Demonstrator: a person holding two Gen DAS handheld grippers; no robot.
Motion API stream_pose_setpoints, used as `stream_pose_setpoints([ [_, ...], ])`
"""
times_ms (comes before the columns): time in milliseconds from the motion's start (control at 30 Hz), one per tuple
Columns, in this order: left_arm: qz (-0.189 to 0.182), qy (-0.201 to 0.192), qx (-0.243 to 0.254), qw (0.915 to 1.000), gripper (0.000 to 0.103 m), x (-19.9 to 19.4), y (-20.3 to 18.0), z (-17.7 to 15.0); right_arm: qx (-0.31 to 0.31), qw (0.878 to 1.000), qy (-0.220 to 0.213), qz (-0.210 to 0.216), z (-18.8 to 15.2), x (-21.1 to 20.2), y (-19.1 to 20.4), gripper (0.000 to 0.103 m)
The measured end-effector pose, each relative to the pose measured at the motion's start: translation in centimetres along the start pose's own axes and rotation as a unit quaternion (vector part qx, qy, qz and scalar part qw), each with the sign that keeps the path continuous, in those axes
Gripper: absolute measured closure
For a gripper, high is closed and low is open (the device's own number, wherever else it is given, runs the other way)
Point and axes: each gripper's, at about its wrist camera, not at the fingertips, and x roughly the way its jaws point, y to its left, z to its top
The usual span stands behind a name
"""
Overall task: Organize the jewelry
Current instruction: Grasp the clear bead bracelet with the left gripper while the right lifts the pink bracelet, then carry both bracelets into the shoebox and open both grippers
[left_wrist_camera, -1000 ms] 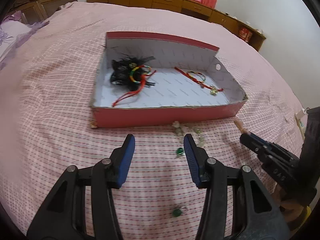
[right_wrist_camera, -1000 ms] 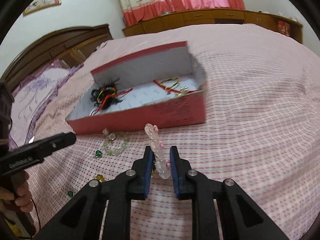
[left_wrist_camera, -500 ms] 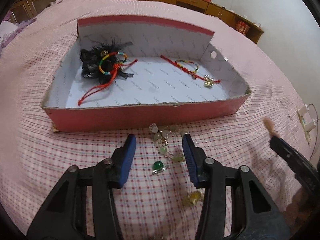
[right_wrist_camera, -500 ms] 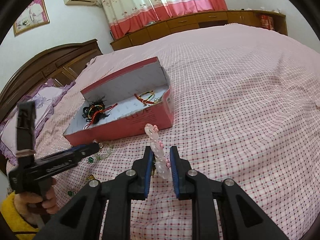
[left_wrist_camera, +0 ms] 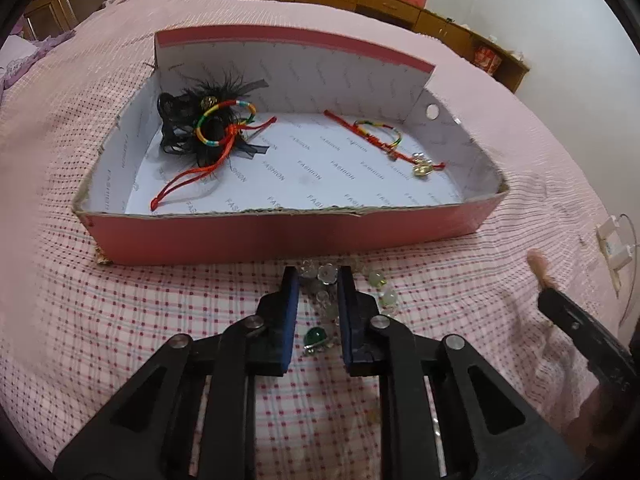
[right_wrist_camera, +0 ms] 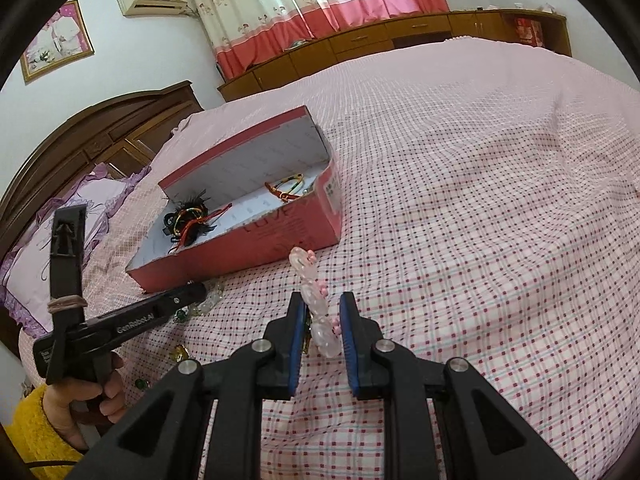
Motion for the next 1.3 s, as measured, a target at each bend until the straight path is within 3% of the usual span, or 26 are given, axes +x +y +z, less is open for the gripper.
stream_pose_setpoints([
  [400,-0.045,-0.031,-0.001,0.9985,0.095,-5.3,0.0,-0.4,-0.018,1.0,-0.01,0.003,0.4,-1.0,1.7,0.084],
  [700,-0.061,-0.077,0.002,0.9952,0.096,-9.9,0.0,0.4,-0.037,0.999,-0.019,0.011,0.8,-2.0,3.6,0.084],
  [1300,-0.023,-0.156,0.005,0.9874,0.096,-11.5,1.8,4.1,-0.071,0.996,-0.042,0.03,3.6,-1.3,7.5,0.084],
])
